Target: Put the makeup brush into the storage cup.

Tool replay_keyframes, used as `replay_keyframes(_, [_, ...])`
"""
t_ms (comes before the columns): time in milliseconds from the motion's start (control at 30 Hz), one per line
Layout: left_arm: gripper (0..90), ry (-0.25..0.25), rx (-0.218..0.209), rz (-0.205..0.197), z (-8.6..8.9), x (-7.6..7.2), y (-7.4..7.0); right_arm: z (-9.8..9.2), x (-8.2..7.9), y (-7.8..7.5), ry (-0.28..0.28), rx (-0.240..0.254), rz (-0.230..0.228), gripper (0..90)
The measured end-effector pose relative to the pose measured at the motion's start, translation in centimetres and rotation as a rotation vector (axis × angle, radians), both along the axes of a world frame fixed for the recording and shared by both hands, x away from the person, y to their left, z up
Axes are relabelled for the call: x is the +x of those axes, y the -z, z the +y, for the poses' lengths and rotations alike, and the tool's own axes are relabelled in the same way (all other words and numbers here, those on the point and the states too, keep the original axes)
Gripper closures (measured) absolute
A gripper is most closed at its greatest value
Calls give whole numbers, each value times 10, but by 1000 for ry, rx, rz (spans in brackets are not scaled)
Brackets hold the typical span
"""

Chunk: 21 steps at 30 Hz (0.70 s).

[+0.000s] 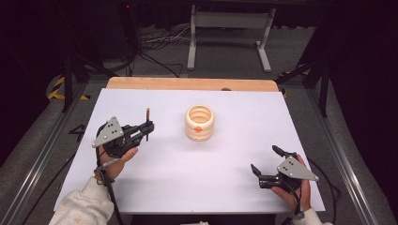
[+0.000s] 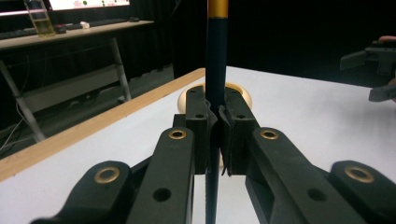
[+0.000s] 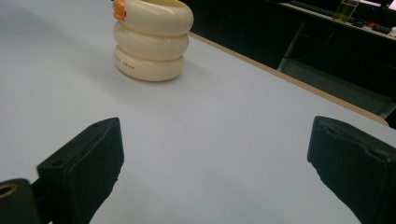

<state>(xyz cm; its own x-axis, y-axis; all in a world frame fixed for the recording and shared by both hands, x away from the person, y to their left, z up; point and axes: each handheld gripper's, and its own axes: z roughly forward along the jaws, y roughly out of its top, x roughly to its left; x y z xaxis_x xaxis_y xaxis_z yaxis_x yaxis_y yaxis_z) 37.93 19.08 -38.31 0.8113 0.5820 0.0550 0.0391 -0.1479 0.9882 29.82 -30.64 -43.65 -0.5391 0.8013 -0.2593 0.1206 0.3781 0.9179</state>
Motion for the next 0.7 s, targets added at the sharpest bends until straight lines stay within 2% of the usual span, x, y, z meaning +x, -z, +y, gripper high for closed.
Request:
replay_keyframes(133, [834, 12, -15, -11, -9, 6, -6, 0, 0, 1, 4, -4, 1, 44])
replay_keyframes(233, [835, 22, -10, -14, -14, 8, -9, 1, 0, 2, 1, -8, 7, 44])
replay_keyframes(300, [834, 35, -24, -22, -19, 12, -11, 2, 0, 2, -2, -7, 3, 44])
replay_keyframes(533, [834, 67, -52, -29, -43, 27, -14, 0, -3, 1, 4, 26, -36, 43])
replay_keyframes(700, [834, 83, -56, -35, -59, 38, -17, -1, -4, 0, 17, 36, -50, 45])
